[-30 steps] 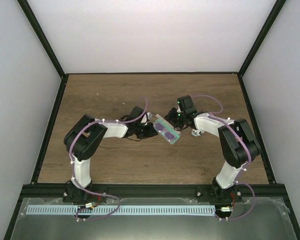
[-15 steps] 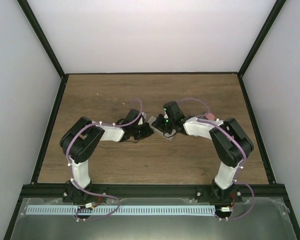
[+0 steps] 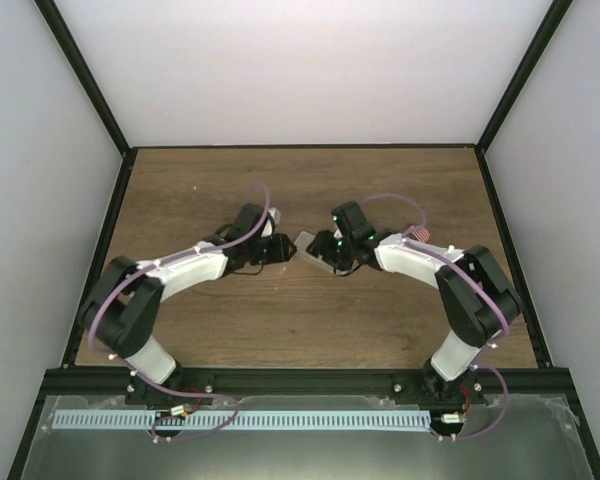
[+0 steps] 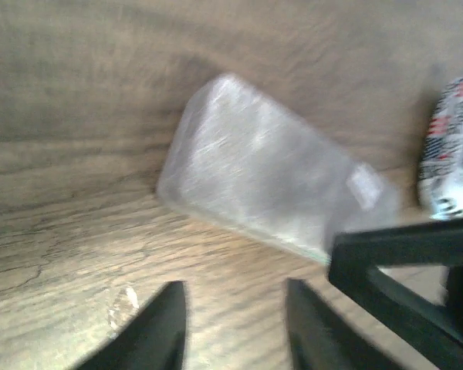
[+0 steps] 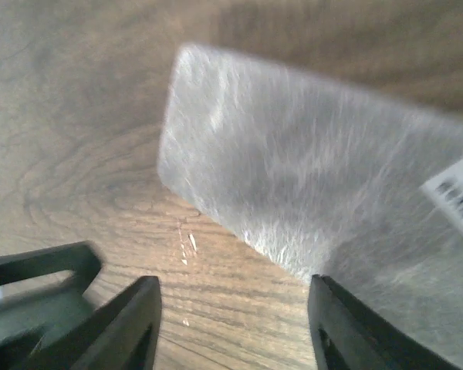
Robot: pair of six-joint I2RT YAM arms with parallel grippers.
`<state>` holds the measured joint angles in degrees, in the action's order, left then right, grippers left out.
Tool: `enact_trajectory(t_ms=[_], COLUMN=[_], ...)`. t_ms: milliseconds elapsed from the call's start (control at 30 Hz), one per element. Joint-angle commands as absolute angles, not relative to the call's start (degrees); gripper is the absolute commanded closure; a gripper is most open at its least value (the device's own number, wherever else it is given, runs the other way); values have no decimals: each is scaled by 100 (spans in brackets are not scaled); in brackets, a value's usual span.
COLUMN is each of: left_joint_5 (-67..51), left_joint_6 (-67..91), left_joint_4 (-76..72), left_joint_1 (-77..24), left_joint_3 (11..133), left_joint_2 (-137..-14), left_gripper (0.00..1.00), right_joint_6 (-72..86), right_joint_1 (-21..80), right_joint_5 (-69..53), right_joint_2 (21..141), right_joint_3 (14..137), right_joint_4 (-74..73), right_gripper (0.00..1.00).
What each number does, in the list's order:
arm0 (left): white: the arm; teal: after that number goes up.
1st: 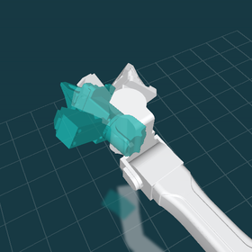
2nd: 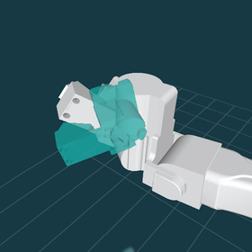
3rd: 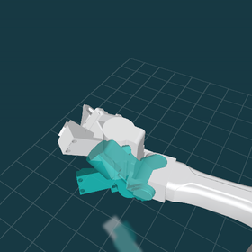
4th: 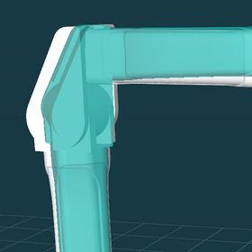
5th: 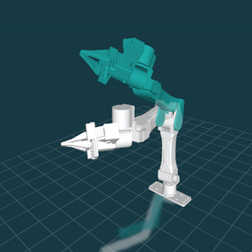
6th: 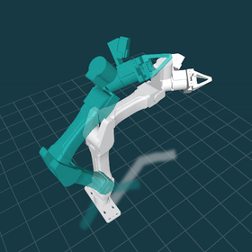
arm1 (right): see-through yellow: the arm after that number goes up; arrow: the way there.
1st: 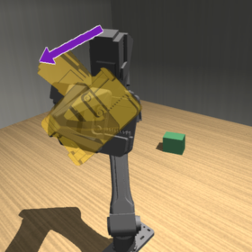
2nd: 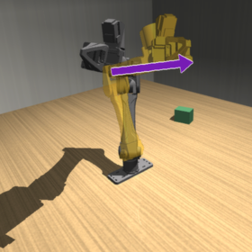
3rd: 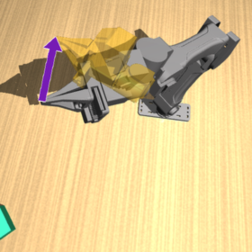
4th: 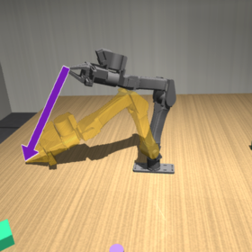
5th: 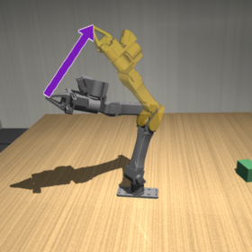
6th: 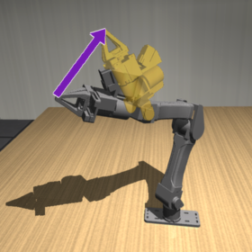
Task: Organize the sunglasses
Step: Reset both arms
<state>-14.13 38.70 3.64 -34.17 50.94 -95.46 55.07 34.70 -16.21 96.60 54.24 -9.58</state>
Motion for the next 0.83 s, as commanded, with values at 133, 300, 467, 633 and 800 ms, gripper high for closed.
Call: enact_trajectory(t_ms=[133,300,467,633,800], left_joint_5=[-567,-685,-809,-887,-824], left_joint_6=[2675,2689,2697,2738,2814], left_joint_4=[2218,2199,2101,2177,2134], left_joint_1=[-3323,-2989,-2763,-2742,-2741], left_joint_3=[6191,6505,6513,6363,6060], left_joint_2=[-8193,-8287,-8366,-8257,-8042], left_gripper=[1,0,0,0,0], right_joint_6=[4117,3788,3669,3876,3900], right_joint_1=[3107,2947,2858,2773,2760], right_joint_5=[-577,-642,-681,-924,-1033], right_joint_2=[9080,8663,8590,8474,8435], right_joint_3=[6715,6980,7231,6998,6915], right_joint_4=[-2181,-1955,-2100,-1863,-1801], right_gripper=[0,0,0,0,0])
